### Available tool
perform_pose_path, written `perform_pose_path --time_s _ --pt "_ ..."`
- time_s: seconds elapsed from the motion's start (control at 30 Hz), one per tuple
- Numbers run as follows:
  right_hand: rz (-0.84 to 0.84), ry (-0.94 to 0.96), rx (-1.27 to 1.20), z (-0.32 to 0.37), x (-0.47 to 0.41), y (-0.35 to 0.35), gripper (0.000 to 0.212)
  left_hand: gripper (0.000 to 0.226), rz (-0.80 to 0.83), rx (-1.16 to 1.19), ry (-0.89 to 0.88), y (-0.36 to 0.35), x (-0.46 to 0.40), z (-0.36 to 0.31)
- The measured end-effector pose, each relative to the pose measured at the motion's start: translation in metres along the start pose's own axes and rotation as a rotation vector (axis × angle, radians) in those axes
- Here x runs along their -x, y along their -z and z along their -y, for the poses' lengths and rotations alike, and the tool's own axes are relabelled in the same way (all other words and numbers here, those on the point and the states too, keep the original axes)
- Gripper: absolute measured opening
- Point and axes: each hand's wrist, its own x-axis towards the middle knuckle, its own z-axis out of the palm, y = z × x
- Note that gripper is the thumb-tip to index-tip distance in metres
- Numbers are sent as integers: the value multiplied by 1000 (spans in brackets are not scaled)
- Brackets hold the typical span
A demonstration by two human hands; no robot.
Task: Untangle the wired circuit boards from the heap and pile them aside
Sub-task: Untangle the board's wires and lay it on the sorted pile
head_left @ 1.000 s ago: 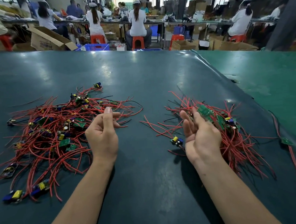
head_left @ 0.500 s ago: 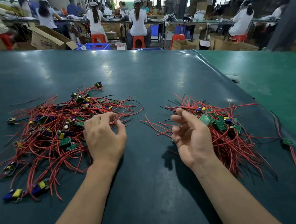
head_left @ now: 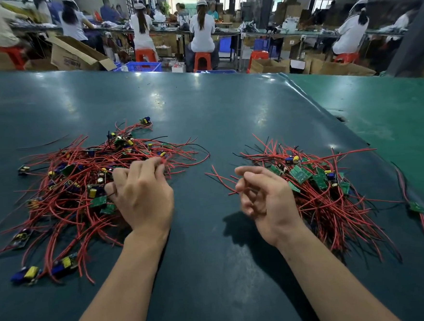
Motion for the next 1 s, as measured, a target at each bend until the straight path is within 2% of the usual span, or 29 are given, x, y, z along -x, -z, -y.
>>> perform_pose_path --time_s 0.07,0.13,0.23,0.27,0.33,0.43,0.5,0.53,0.6,0.67,0.7,0.77,0.83,0.9,0.93,0.97,1.0 --pt "34 -58 166 -5 0 -4 18 15 -192 101 -177 3 1 -6" --pt "122 -134 222 -11 3 -9 9 16 -253 166 -352 4 8 -14" --pt "253 -240 153 -16 5 -11 35 20 -136 419 -545 2 19 -25" --pt "282 -250 115 -15 5 -12 36 23 -73 523 -569 1 23 -28" --pt "284 -209 14 -13 5 -11 25 28 10 647 -564 1 28 -33" --pt "114 -46 -23 -11 0 -9 9 27 41 703 -494 1 27 -38" --pt "4 80 44 -10 -3 -6 10 16 29 654 -447 2 24 -35" --pt "-36 136 84 -10 -4 -3 11 12 40 598 -401 1 22 -32" --pt "-93 223 140 -8 -6 1 11 22 172 410 -230 -3 18 -23" --pt "-125 270 156 -8 -6 3 11 25 345 24 -62 -9 14 -11" --pt "-137 280 155 -8 -5 4 11 25 370 -128 -18 -12 11 -3" --pt "-155 284 149 -7 -5 5 14 25 313 -206 70 -10 3 7" --pt "-177 289 148 -7 -4 4 17 22 133 -151 125 -7 -5 11" --pt "-214 302 150 -6 -5 4 16 19 -78 -27 60 -2 -7 7" --pt "-237 311 152 -5 -5 4 15 19 -152 98 -52 0 -4 2" --pt "-256 318 148 -5 -6 4 15 22 -159 248 -189 2 0 -5" --pt "-263 322 140 -5 -6 5 14 29 -97 382 -315 5 8 -15"
